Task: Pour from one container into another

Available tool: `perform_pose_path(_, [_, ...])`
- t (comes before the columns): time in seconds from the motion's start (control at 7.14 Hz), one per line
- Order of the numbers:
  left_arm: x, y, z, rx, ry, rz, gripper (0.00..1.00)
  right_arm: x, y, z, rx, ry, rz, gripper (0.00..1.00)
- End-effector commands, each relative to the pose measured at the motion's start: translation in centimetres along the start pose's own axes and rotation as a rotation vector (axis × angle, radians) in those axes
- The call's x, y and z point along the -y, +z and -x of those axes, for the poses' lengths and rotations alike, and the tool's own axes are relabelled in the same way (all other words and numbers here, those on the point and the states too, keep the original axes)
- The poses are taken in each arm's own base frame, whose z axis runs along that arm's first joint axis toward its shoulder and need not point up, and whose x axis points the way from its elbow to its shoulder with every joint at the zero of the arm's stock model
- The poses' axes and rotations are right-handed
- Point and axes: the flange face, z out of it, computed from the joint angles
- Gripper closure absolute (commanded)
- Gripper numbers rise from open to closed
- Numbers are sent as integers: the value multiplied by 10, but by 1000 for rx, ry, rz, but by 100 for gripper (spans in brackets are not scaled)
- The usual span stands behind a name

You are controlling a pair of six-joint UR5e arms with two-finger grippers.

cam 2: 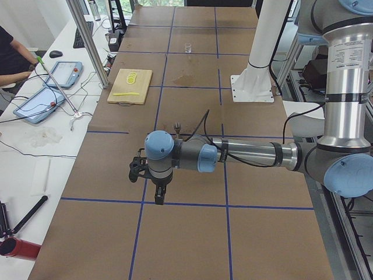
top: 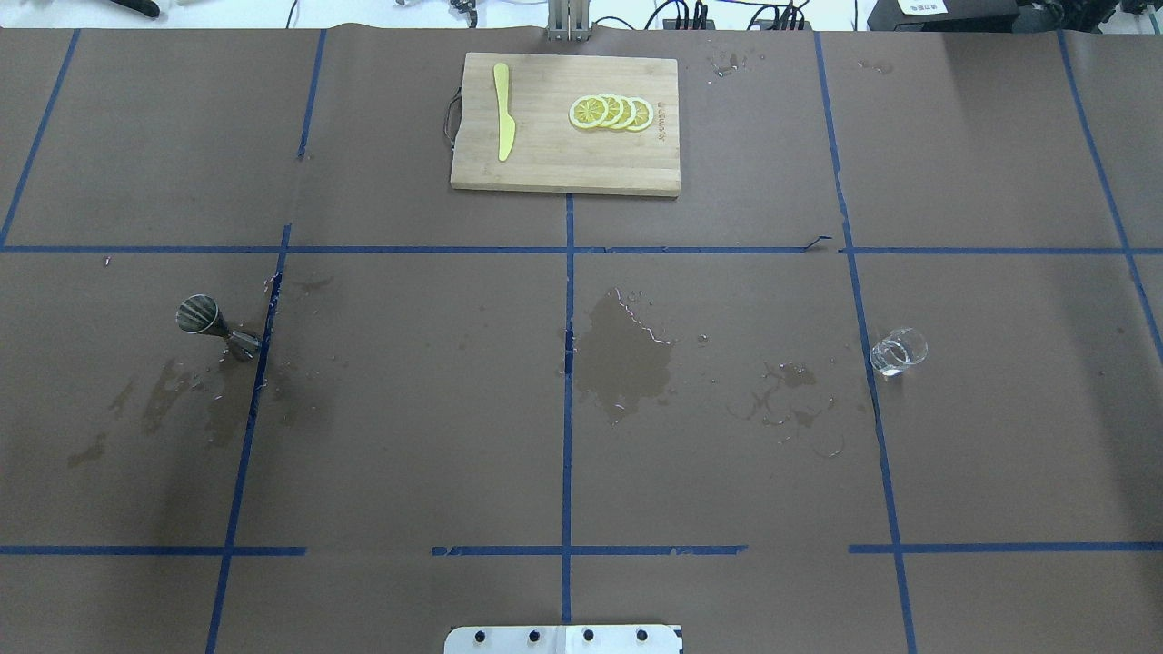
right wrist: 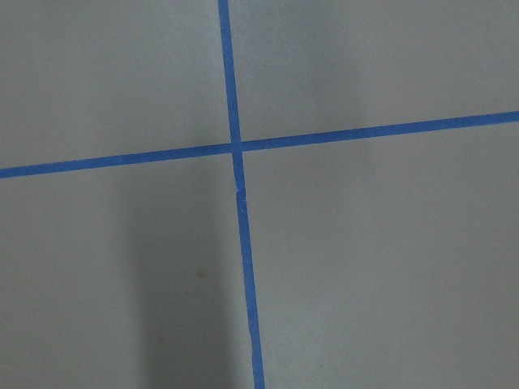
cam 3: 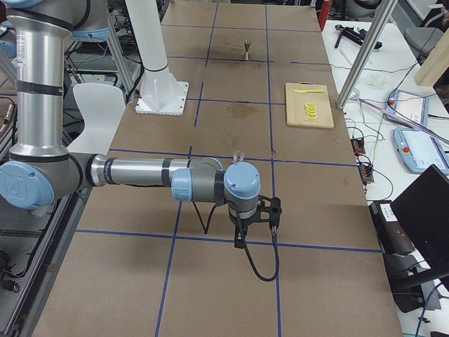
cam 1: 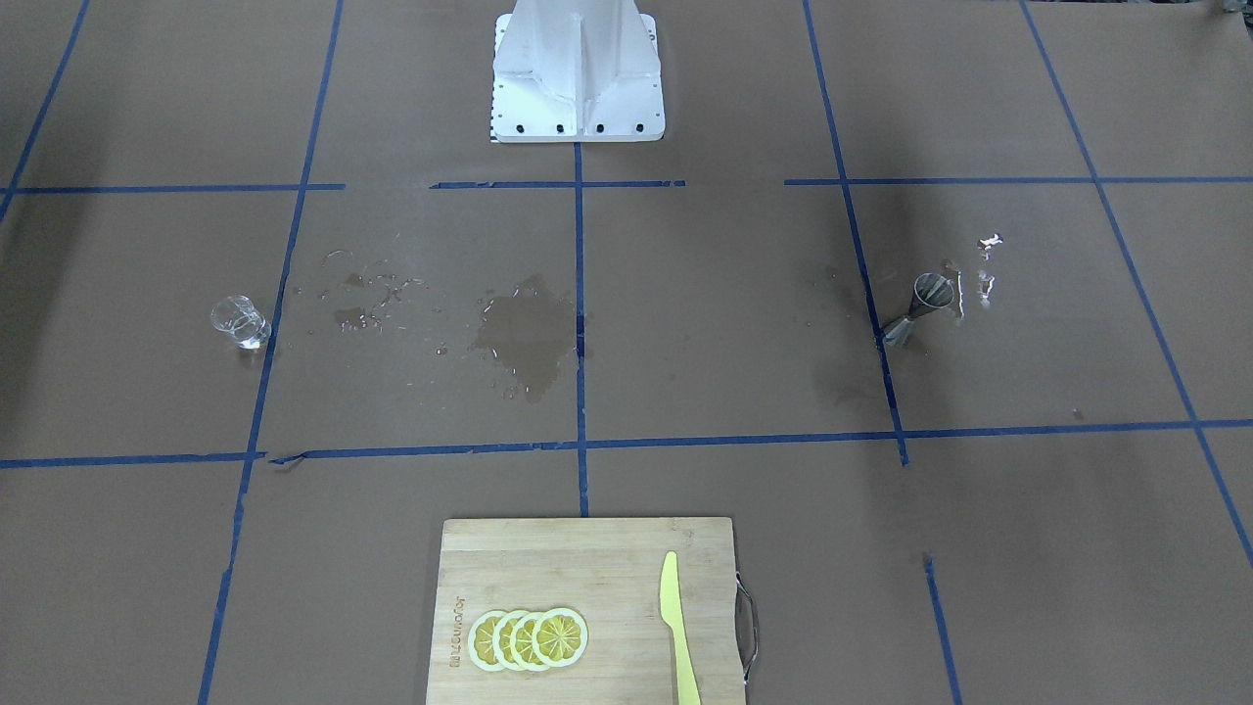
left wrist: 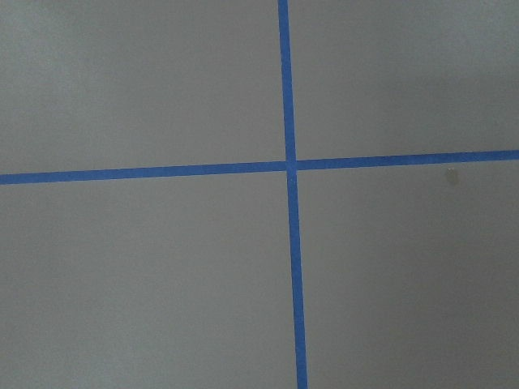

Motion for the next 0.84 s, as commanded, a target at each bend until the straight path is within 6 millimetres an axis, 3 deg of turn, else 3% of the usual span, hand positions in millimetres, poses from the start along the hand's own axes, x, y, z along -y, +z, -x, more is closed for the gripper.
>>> perform_pose_path(0.0, [1,-1,-1,0,3,-3,0,-3,0,-1,3,4,0,0])
perform_pose_path(0.42, [28,-45,-52,-11,192,-207,0,0,-4,4,7,7,-8,0])
perform_pose_path(0.56, [45,-57,-107,-39,224,-233,0,6,-8,10,14,-5,-20,0])
perform_pose_path(0.7, [38,-76,-170,-83,190,-265,0,21,-21,26,25,-31,-48,0])
